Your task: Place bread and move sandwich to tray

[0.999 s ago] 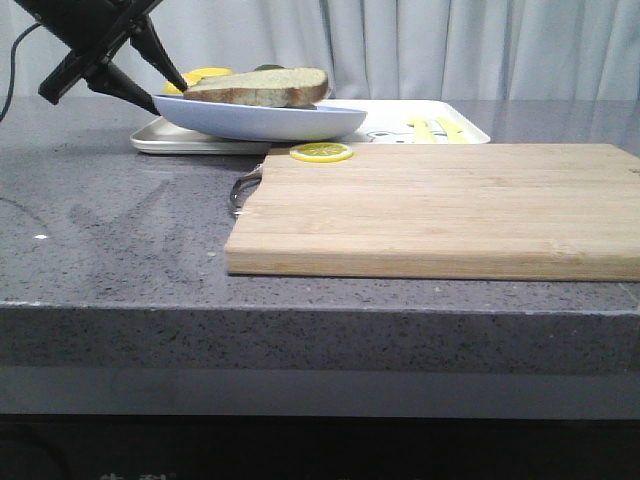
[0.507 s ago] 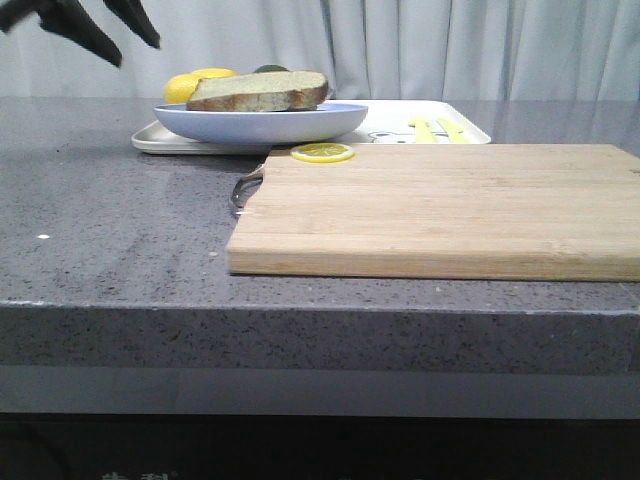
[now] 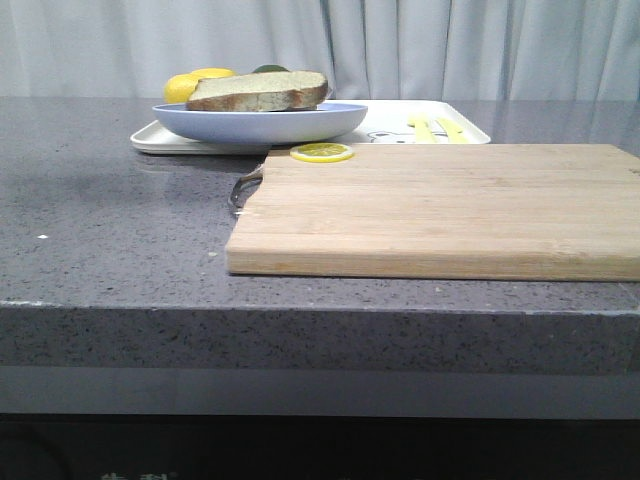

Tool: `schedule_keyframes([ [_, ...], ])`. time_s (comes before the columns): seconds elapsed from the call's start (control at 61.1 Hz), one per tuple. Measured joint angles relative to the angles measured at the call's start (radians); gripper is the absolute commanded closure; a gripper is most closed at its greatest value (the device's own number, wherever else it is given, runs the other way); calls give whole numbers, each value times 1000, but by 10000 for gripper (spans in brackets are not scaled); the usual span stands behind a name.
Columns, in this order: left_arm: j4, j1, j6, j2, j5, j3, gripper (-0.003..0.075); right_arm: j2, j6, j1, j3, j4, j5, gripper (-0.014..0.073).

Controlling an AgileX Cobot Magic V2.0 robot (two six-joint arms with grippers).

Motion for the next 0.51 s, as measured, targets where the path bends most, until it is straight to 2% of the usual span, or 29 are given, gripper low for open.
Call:
schedule_keyframes([
  [0.246, 77, -134, 23, -293, -93, 362, 405, 0, 0, 0, 0, 0, 0, 179],
  [0.507, 155, -142, 23, -678, -235, 645, 405, 0, 0, 0, 0, 0, 0, 179],
])
